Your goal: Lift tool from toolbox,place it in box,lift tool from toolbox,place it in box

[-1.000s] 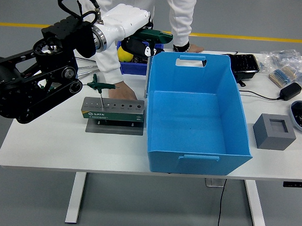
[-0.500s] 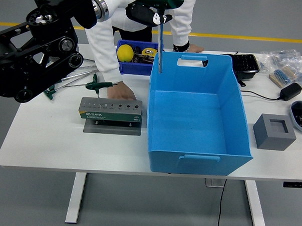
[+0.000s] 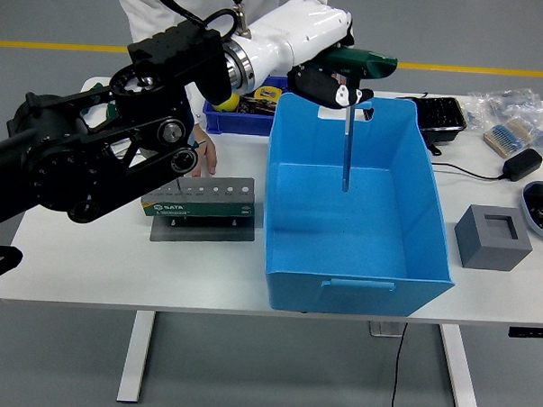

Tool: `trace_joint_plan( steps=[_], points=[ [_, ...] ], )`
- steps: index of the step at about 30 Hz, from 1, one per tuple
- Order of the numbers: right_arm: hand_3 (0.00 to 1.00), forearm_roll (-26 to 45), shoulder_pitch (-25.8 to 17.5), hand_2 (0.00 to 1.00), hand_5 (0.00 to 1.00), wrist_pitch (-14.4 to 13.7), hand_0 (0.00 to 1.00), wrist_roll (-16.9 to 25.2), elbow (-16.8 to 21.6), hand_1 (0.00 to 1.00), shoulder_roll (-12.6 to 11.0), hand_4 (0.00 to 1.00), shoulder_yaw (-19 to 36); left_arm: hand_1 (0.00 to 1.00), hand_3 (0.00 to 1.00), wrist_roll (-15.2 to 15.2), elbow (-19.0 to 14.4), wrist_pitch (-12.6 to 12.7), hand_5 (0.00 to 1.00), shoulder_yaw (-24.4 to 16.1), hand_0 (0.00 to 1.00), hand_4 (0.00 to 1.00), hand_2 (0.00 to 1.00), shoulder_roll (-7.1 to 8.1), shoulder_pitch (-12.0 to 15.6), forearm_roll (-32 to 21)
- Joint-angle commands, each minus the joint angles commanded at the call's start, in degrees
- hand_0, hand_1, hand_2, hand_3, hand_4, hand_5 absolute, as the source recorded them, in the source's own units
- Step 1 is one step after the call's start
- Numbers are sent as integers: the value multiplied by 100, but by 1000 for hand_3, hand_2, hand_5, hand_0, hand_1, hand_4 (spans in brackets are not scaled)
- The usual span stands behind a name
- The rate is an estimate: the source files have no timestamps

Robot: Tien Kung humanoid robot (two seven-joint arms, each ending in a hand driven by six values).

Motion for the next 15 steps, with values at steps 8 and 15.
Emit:
trace_joint_plan(
  steps=[8, 15],
  points=[
    [561, 63, 32, 717, 721, 2, 680, 34, 0, 641, -26, 795, -42, 58, 158, -388, 225, 283, 527, 960, 148, 748, 117, -169, -68, -567],
    [560, 20, 48, 717, 721, 0, 681, 28, 0, 641, -39, 795, -25, 259, 433, -729, 482, 375, 526, 1187, 305, 749, 325, -329, -91, -807]
  ],
)
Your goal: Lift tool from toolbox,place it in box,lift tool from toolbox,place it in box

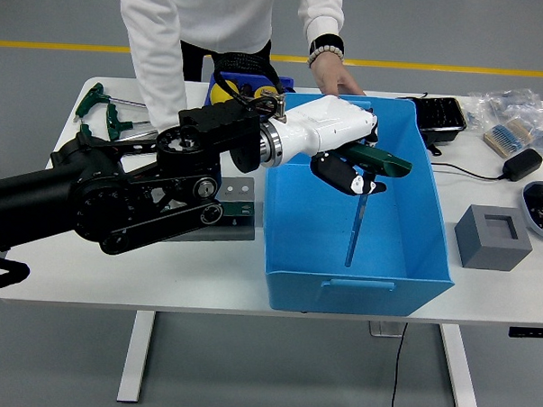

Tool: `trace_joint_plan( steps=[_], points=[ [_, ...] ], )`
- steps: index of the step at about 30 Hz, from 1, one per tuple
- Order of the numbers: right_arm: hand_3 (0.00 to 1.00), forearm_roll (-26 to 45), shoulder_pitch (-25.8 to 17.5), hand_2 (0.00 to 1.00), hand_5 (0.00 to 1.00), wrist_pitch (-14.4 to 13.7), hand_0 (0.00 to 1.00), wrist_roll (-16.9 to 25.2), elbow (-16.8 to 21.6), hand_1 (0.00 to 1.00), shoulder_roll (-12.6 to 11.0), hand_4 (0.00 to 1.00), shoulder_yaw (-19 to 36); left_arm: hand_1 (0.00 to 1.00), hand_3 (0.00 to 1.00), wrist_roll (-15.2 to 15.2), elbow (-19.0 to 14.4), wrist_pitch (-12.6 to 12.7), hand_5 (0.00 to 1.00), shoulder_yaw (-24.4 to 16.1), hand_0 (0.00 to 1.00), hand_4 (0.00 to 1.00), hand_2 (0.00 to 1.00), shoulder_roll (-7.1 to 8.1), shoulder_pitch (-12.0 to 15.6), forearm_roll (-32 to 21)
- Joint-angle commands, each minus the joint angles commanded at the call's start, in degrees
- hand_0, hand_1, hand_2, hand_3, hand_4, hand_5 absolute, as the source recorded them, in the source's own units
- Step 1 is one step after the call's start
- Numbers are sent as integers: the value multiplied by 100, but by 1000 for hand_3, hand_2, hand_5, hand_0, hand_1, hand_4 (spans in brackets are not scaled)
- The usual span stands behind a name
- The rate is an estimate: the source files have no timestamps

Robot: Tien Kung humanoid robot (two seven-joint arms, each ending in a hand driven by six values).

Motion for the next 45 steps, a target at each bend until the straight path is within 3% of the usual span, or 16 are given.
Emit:
trace_joint_plan(
  steps=[1, 12, 14, 24, 29, 36, 37, 42, 43, 45],
  points=[
    [561, -7, 1, 717, 721, -1, 680, -1, 0, 640, -2, 796, 4, 342, 524, -41, 32, 23, 523, 8, 328, 747, 450, -18, -4, -12],
    [561, -38, 21, 717, 721, -10, 681, -10, 3, 639, -12, 796, 22, 386, 541, -386, 325, 238, 524, 86, 338, 740, 501, -257, 2, -48],
    [561, -53, 24, 717, 719, -11, 680, -13, 3, 640, -15, 796, 27, 439, 552, -441, 371, 275, 524, 91, 346, 743, 546, -295, 3, -33],
    [561, -14, 24, 717, 719, -12, 681, 13, 1, 639, -30, 797, 6, 477, 565, -536, 389, 341, 544, 45, 361, 764, 574, -273, 15, 26],
    [561, 21, 23, 716, 719, -10, 680, 23, -1, 638, -27, 797, -9, 485, 573, -467, 357, 218, 545, -110, 379, 766, 591, -146, 67, 502],
    [560, 121, -19, 715, 720, -6, 680, 48, -6, 639, -7, 796, -46, 480, 575, -382, 502, -33, 551, -657, 380, 765, 590, 251, 294, 1097],
    [560, 120, -23, 716, 720, -6, 680, 46, -7, 639, -4, 796, -40, 481, 562, -378, 521, -53, 634, -735, 388, 769, 584, 296, 327, 1124],
    [560, 89, -65, 716, 720, -4, 680, 33, -12, 639, 14, 796, -19, 481, 562, -344, 621, -136, 634, -1152, 388, 769, 584, 647, 597, 1160],
    [559, 75, -71, 715, 722, -6, 679, 27, -13, 639, 18, 795, -7, 478, 565, -333, 635, -159, 754, -1199, 389, 768, 580, 693, 639, 1165],
    [559, 34, -85, 715, 722, -9, 679, 14, -14, 639, 28, 795, 11, 478, 565, -299, 675, -217, 754, -1325, 389, 768, 580, 794, 753, 1174]
  ],
)
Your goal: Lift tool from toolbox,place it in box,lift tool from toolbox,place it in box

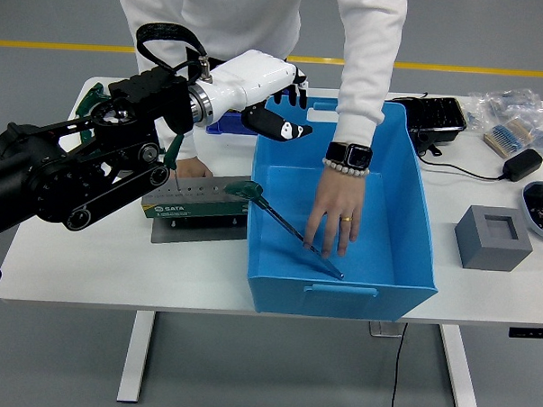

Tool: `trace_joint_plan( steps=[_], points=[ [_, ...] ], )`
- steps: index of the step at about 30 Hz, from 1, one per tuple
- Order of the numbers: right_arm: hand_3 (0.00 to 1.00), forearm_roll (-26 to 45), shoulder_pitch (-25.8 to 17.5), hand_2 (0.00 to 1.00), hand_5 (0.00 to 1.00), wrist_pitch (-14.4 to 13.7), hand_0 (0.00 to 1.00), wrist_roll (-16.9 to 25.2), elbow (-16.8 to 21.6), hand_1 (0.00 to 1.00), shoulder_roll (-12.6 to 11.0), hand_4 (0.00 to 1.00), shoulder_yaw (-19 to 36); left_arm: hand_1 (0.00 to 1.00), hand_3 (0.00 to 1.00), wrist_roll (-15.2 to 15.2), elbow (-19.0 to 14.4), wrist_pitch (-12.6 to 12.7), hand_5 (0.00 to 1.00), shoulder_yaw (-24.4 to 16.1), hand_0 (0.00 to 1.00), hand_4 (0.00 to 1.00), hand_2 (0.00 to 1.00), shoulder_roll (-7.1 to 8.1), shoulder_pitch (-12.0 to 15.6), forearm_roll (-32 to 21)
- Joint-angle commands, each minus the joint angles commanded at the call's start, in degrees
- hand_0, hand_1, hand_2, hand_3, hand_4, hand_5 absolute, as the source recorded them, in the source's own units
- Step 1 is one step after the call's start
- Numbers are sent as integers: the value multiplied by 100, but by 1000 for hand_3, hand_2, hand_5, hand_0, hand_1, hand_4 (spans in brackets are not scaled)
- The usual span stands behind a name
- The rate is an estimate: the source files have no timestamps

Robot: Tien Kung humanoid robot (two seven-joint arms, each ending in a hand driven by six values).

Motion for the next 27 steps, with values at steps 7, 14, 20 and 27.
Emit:
trace_joint_plan(
  steps=[7, 14, 20, 27],
  points=[
    [560, -8, -18, 715, 721, -4, 679, -4, 0, 639, 18, 795, 10, 477, 572, 233, 170, -272, 812, -547, 381, 767, 577, 232, 498, 170],
    [558, 94, -3, 715, 720, 3, 679, 33, -1, 639, 16, 793, -43, 476, 650, 788, 202, -618, 884, -801, 374, 777, 580, 379, 774, 505],
    [557, 152, 7, 715, 720, 12, 679, 52, -2, 641, 15, 793, -83, 458, 697, 1279, 202, -555, 953, -1104, 364, 809, 572, 464, 982, 1011],
    [558, 153, -5, 715, 718, 20, 678, 46, -5, 640, 18, 790, -86, 384, 704, 1670, 144, -646, 974, -1186, 335, 866, 525, 551, 1125, 1148]
  ],
)
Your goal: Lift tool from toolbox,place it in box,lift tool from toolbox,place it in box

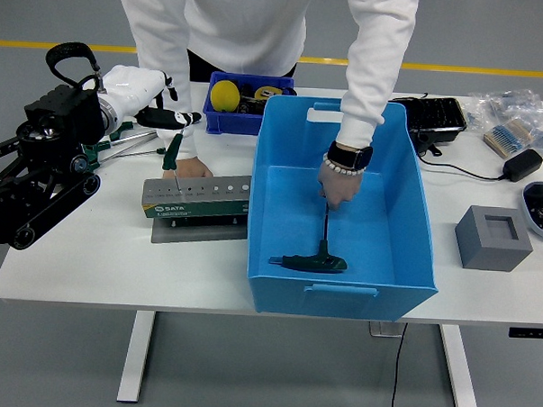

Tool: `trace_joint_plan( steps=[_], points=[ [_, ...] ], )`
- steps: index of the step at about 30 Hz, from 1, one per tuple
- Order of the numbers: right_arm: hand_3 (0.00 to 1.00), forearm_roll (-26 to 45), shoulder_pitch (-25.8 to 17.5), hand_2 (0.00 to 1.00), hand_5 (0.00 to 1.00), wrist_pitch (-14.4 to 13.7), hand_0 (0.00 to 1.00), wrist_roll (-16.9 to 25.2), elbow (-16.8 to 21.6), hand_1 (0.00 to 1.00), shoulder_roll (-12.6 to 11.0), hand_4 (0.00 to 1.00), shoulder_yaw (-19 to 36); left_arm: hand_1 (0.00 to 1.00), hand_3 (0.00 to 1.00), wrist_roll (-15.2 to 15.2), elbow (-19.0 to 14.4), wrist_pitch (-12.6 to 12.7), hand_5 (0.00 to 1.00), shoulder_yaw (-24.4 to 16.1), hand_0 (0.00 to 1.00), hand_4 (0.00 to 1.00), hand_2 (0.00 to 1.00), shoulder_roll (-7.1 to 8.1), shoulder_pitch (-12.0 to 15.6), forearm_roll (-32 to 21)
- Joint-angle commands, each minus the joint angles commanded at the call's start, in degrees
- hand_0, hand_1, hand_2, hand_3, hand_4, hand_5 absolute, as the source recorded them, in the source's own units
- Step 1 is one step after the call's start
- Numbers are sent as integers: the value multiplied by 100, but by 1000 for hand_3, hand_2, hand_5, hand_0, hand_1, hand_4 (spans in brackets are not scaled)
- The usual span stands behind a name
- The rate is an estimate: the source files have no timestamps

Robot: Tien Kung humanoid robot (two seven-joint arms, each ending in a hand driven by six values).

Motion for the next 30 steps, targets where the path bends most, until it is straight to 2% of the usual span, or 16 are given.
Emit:
trace_joint_plan(
  steps=[1, 6, 7, 11, 14, 18, 19, 21, 24, 25, 30],
  points=[
    [557, -5, -1, 714, 718, -1, 678, -3, 0, 638, 1, 790, 3, 349, 686, 28, -2, -6, 978, 3, 297, 887, 497, 1, 13, -22],
    [557, 1, -5, 714, 718, -3, 678, -2, -2, 638, 4, 790, 0, 349, 686, 187, -43, -32, 978, 18, 297, 887, 497, 25, 91, -369],
    [556, 12, -5, 714, 718, -2, 679, 2, -3, 639, 4, 789, -4, 347, 668, 216, -65, -45, 998, 38, 286, 912, 500, 31, 102, -412],
    [556, 8, -1, 714, 718, -7, 679, -1, -4, 639, 10, 789, 3, 347, 668, 192, -81, -57, 998, 85, 286, 912, 500, 22, 124, -427],
    [556, 3, 4, 714, 718, -9, 679, -3, -3, 640, 11, 789, 6, 361, 695, 59, -87, -89, 979, 141, 291, 921, 512, 29, 125, -420],
    [556, -20, 6, 714, 718, -9, 679, -10, -3, 640, 12, 789, 18, 361, 695, -215, -170, -289, 979, 331, 291, 921, 512, 89, 96, -401],
    [556, -20, 6, 714, 718, -8, 678, -10, -3, 639, 11, 788, 19, 437, 696, -251, -190, -316, 967, 370, 332, 933, 558, 99, 91, -374],
    [556, -30, 6, 714, 718, -7, 678, -13, -3, 639, 11, 788, 21, 437, 696, -386, -265, -457, 967, 522, 332, 933, 558, 141, 72, -316],
    [556, -20, 6, 714, 718, -4, 678, -9, -2, 639, 8, 788, 15, 437, 696, -613, -367, -525, 967, 706, 332, 933, 558, 192, 54, -295],
    [556, -16, 6, 714, 718, -4, 678, -8, -2, 640, 8, 789, 14, 619, 696, -684, -389, -527, 958, 744, 483, 941, 678, 201, 50, -295],
    [556, -23, 10, 714, 718, -1, 678, -8, -1, 640, 4, 789, 12, 619, 696, -1050, -358, -509, 958, 903, 483, 941, 678, 185, -18, -242]
  ],
)
